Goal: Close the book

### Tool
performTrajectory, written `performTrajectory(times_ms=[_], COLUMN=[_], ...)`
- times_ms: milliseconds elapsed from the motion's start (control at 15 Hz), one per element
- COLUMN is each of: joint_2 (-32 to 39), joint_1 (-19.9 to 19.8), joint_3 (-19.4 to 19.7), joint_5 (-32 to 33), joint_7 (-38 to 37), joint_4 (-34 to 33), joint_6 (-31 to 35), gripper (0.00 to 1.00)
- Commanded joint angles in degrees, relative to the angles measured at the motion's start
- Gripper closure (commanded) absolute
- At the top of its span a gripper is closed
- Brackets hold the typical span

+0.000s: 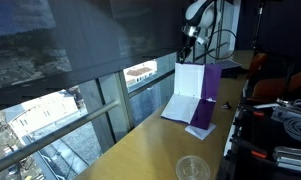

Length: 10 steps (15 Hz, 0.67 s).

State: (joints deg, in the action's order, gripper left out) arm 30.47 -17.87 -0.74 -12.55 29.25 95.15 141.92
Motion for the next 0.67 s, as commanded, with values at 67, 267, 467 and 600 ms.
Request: performTrajectory(times_ms=[67,267,467,600], joint_2=[-2.5,-2.6,-2.6,-2.6], joint_1=[2.8,4.6,6.6,8.0], joint_3=[0.4,0.6,0.7,0.8], joint_5=[3.0,5.9,8.9,11.0], joint_7=[-2.2,-3.1,-5.2,-6.8], joint_4=[6.2,8.7,11.0,12.6], joint_6=[4.2,7.3,9.9,11.6], gripper=[1.0,1.0,1.0,1.0])
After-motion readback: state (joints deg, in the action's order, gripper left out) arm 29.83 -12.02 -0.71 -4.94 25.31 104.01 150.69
